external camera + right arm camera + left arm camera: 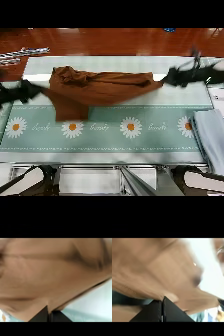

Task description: Fold the shirts.

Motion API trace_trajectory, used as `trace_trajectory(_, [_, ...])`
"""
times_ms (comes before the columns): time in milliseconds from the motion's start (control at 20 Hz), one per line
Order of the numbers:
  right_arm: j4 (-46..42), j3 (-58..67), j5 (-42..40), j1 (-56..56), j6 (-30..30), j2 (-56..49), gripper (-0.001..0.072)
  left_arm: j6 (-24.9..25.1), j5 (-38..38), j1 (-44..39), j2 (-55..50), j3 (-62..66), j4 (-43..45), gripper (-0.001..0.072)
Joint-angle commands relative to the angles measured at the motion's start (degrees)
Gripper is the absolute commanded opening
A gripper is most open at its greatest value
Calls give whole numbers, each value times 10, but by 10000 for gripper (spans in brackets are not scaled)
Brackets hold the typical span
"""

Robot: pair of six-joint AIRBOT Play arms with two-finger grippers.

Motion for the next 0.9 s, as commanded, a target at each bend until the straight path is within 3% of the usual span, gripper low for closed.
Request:
trace_trajectory(0, [-66,217,75,-1,27,40,22,-3,51,1,76,171,-45,12])
trace_trajectory(250, [-114,440,96,-22,63,128,22,-21,118,1,150,408,-1,12])
trace_trajectory(500, [-231,442,140,-34,75,278,22,-98,126,0,272,482,257,12])
trace_trajectory(600, [-251,442,152,-33,83,324,23,-152,124,-13,328,482,351,12])
trace_trajectory(750, [-257,439,186,-33,92,374,22,-168,95,-92,391,482,478,12])
trace_trajectory(850, [-264,411,209,-33,94,404,22,-200,36,-163,411,482,544,12])
